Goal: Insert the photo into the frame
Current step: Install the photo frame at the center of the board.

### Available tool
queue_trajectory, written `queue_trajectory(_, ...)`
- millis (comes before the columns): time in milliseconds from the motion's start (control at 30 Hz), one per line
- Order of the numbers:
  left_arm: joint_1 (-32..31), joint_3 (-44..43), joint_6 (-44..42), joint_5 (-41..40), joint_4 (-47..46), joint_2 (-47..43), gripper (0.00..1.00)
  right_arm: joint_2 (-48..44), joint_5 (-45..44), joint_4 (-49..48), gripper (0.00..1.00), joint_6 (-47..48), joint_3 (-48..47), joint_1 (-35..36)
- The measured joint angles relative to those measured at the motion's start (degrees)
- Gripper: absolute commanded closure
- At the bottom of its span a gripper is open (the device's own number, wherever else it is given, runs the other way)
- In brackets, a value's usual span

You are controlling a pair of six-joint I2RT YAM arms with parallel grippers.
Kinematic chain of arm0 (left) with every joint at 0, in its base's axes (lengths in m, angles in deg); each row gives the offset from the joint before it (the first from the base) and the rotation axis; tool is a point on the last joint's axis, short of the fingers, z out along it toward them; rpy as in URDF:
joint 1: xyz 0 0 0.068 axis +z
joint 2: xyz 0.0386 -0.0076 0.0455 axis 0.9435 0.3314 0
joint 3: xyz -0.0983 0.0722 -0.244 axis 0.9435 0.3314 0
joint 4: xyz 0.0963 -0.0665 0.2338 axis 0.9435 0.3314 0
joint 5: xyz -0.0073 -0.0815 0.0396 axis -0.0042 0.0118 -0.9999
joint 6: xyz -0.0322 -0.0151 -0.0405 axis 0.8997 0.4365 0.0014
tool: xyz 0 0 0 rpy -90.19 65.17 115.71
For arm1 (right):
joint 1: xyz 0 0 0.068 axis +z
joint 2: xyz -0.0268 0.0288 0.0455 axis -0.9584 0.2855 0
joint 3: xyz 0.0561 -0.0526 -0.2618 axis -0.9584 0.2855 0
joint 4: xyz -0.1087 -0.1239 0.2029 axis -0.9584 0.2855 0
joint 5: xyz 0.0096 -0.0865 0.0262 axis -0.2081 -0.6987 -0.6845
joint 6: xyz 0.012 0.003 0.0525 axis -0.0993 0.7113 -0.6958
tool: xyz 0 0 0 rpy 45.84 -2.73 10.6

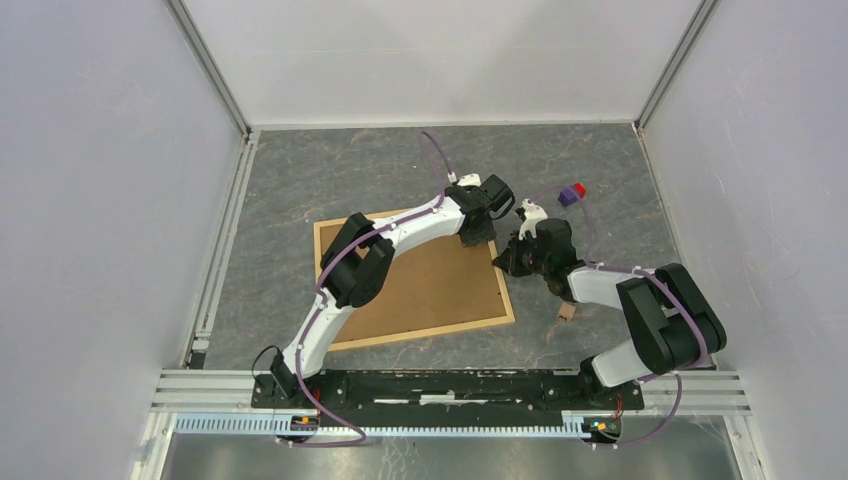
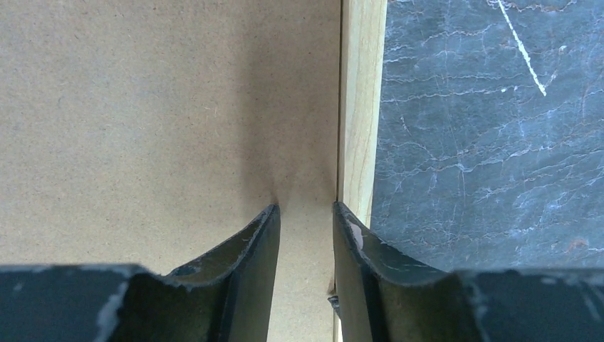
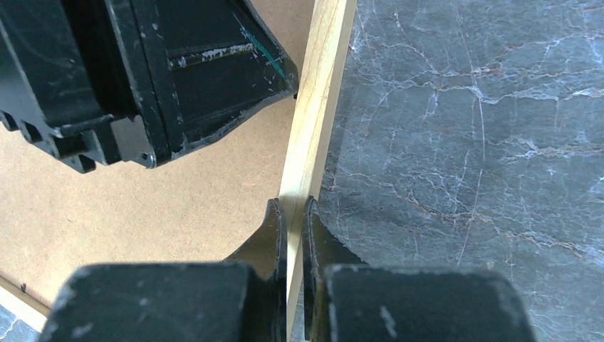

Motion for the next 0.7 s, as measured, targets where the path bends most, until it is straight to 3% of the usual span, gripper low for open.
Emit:
queue_trajectory(333,0.0,-1.1,0.0,-0.1,1.1,0.5,0.61,0.0,0.0,0.0,1.0,0.0,0.0,0.0)
queue_trajectory(700,-0.9,-5.1,0.0,-2.7,4.9,2.8,0.56,0.0,0.0,0.0,1.0,0.0,0.0,0.0)
